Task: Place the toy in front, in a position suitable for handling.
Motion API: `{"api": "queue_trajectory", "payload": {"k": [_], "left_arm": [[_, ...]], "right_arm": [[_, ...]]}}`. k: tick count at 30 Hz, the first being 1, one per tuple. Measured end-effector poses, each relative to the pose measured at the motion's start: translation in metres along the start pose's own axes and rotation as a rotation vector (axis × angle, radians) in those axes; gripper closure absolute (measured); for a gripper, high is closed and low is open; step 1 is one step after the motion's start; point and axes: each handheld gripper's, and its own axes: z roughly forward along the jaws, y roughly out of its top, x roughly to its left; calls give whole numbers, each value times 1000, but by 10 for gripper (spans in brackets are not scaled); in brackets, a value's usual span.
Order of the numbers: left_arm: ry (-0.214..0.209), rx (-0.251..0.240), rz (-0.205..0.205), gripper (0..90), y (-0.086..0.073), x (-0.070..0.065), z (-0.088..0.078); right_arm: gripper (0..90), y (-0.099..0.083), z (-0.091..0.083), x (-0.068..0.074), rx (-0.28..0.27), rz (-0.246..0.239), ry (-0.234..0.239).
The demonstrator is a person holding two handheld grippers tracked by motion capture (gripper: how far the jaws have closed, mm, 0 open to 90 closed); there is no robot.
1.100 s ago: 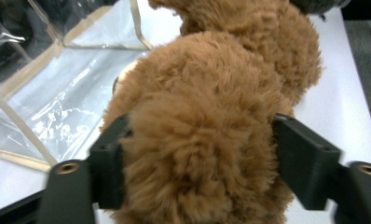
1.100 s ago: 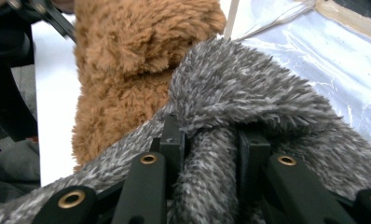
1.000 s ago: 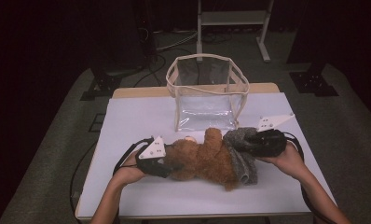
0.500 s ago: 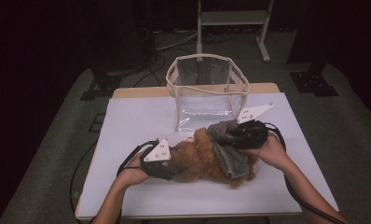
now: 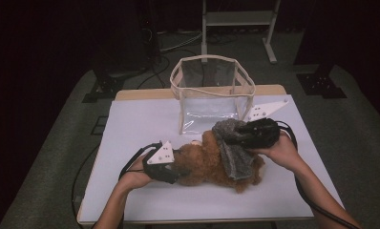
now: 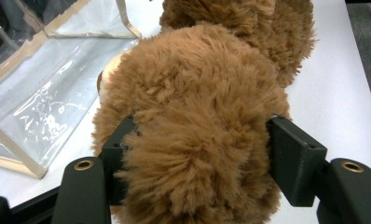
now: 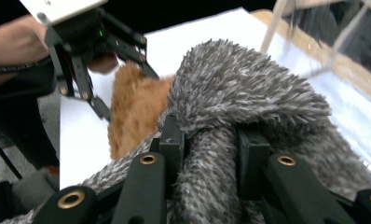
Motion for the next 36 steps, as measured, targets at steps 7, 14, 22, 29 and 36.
{"api": "queue_trajectory", "payload": {"k": [7, 14, 22, 29, 36], "left_arm": [[-10, 5, 2, 336, -3, 1, -1], [-5, -3, -5, 329, -4, 1, -1], [-16, -3, 2, 330, -2, 0, -1], [-18, 0, 4, 335, -1, -1, -1], [-18, 9, 16, 337, 0, -2, -1]], "right_arm": [[682, -16, 32, 6, 107, -11, 45], [681, -18, 14, 3, 90, -18, 3], [681, -48, -19, -24, 92, 61, -107], [681, -65, -39, -51, 66, 161, -183], [680, -49, -27, -37, 53, 102, -147]]}}
